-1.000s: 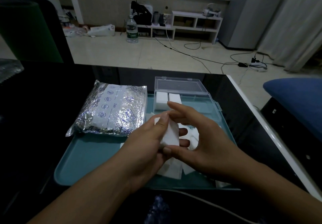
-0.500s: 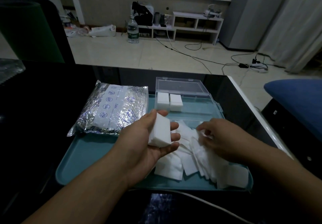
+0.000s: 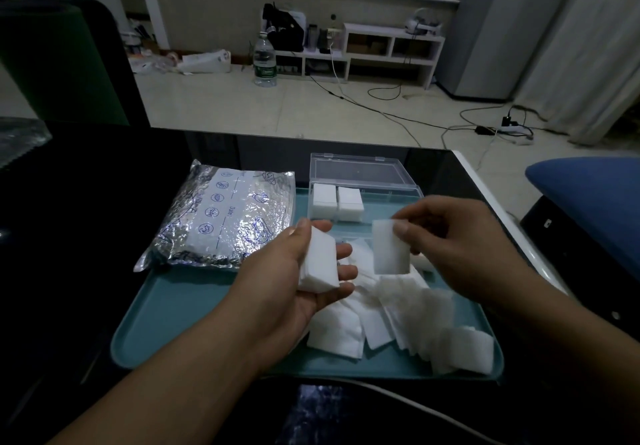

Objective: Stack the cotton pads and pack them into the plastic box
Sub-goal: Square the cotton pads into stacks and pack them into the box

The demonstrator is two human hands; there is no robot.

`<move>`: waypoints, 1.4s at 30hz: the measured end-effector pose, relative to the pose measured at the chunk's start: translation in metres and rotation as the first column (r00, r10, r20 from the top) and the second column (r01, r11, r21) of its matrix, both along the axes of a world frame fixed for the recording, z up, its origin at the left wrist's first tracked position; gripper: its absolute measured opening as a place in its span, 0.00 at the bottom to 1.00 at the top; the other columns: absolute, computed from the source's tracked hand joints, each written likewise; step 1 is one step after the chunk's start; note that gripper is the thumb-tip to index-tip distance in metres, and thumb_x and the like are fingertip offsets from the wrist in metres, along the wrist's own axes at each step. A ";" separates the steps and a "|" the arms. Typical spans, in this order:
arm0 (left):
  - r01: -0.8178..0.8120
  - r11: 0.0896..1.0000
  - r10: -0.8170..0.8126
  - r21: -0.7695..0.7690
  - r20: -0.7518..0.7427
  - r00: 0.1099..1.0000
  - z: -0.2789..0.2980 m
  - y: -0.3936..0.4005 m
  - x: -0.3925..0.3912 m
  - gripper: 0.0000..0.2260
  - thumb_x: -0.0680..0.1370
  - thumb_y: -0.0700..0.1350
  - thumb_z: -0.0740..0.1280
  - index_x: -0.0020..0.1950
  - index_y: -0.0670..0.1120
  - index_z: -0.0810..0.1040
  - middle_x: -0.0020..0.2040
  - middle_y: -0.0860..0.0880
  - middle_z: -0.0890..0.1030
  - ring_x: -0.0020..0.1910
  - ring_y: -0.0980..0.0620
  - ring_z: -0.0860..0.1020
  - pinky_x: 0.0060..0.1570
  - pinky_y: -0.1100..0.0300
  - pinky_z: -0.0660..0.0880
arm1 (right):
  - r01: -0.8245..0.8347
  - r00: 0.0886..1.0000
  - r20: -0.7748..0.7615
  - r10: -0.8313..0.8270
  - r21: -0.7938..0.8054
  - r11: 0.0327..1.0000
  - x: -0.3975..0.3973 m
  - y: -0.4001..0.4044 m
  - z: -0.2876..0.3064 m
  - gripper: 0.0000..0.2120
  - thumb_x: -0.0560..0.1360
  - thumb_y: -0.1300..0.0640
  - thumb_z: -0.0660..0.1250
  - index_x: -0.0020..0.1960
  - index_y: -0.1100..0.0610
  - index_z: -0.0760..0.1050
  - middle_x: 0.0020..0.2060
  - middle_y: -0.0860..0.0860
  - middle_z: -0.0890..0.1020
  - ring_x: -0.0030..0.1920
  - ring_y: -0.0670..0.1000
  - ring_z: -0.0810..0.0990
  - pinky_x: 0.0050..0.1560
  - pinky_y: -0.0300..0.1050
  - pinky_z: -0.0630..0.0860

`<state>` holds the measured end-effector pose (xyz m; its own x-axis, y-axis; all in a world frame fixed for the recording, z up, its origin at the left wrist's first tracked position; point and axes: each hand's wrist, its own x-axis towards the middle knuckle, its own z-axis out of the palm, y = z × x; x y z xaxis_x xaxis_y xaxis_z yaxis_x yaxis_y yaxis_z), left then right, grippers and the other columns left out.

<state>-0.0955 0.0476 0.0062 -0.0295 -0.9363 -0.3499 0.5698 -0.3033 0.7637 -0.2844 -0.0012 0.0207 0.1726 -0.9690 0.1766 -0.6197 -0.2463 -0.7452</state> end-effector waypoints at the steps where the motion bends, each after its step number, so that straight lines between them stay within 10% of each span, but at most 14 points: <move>1: -0.009 1.000 0.009 -0.004 0.014 1.000 -0.001 0.000 0.000 0.14 0.83 0.50 0.57 0.57 0.43 0.78 0.42 0.40 0.84 0.31 0.47 0.81 0.30 0.57 0.80 | -0.005 0.989 0.145 -0.002 0.047 0.999 0.002 0.003 0.003 0.03 0.75 0.59 0.69 0.47 0.52 0.81 0.35 0.46 0.83 0.34 0.40 0.79 0.33 0.31 0.73; 5: -0.006 1.000 0.007 -0.009 0.050 0.999 -0.001 0.000 -0.003 0.13 0.83 0.50 0.58 0.56 0.44 0.78 0.45 0.42 0.85 0.40 0.46 0.83 0.37 0.53 0.81 | -0.152 0.885 0.465 0.013 0.262 0.953 0.013 0.017 0.008 0.05 0.74 0.64 0.68 0.49 0.60 0.81 0.36 0.55 0.84 0.33 0.48 0.79 0.32 0.38 0.74; 11: 0.141 0.990 -0.142 -0.010 -0.013 0.990 0.000 0.006 -0.008 0.17 0.83 0.50 0.57 0.64 0.41 0.76 0.55 0.39 0.84 0.48 0.40 0.84 0.38 0.51 0.82 | -0.157 0.883 0.469 0.034 0.225 0.962 0.036 0.029 -0.001 0.04 0.73 0.67 0.70 0.44 0.60 0.82 0.37 0.54 0.85 0.33 0.46 0.83 0.32 0.33 0.76; 18: 0.111 0.994 -0.111 -0.025 -0.017 0.994 -0.001 0.005 -0.006 0.14 0.82 0.49 0.58 0.58 0.42 0.77 0.43 0.40 0.85 0.36 0.44 0.84 0.34 0.55 0.81 | 0.005 0.998 0.056 0.000 -0.090 0.996 0.031 0.020 -0.015 0.07 0.72 0.49 0.68 0.49 0.40 0.77 0.46 0.36 0.80 0.52 0.37 0.77 0.50 0.42 0.77; 26: 0.093 0.996 -0.093 0.002 -0.041 0.995 0.000 0.005 -0.008 0.16 0.81 0.50 0.60 0.61 0.42 0.78 0.51 0.36 0.83 0.43 0.40 0.84 0.45 0.47 0.82 | -0.402 0.908 -0.155 0.388 -0.072 0.913 0.028 0.034 -0.011 0.44 0.68 0.46 0.76 0.77 0.44 0.56 0.65 0.36 0.71 0.66 0.36 0.68 0.64 0.26 0.62; 38: 0.097 0.995 -0.099 -0.028 -0.056 0.994 0.001 0.002 0.000 0.15 0.83 0.49 0.57 0.60 0.46 0.80 0.49 0.37 0.83 0.38 0.45 0.84 0.42 0.49 0.82 | -0.324 0.946 -0.049 0.321 -0.102 0.941 0.021 0.025 -0.006 0.36 0.69 0.40 0.71 0.74 0.43 0.63 0.61 0.37 0.76 0.63 0.35 0.71 0.64 0.32 0.68; 42: 0.027 0.999 -0.028 -0.017 -0.072 0.997 0.004 -0.002 0.012 0.13 0.83 0.49 0.57 0.56 0.45 0.78 0.47 0.38 0.84 0.38 0.44 0.84 0.35 0.53 0.82 | -0.340 0.896 -0.334 0.292 -0.095 0.936 0.003 0.015 -0.002 0.18 0.72 0.42 0.68 0.61 0.43 0.75 0.54 0.37 0.77 0.58 0.38 0.73 0.62 0.45 0.72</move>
<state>-0.0835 0.0452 0.0103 -0.0802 -0.9404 -0.3305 0.6152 -0.3076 0.7259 -0.2816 0.0137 0.0183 0.5344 -0.8212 0.2003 -0.6838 -0.5593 -0.4686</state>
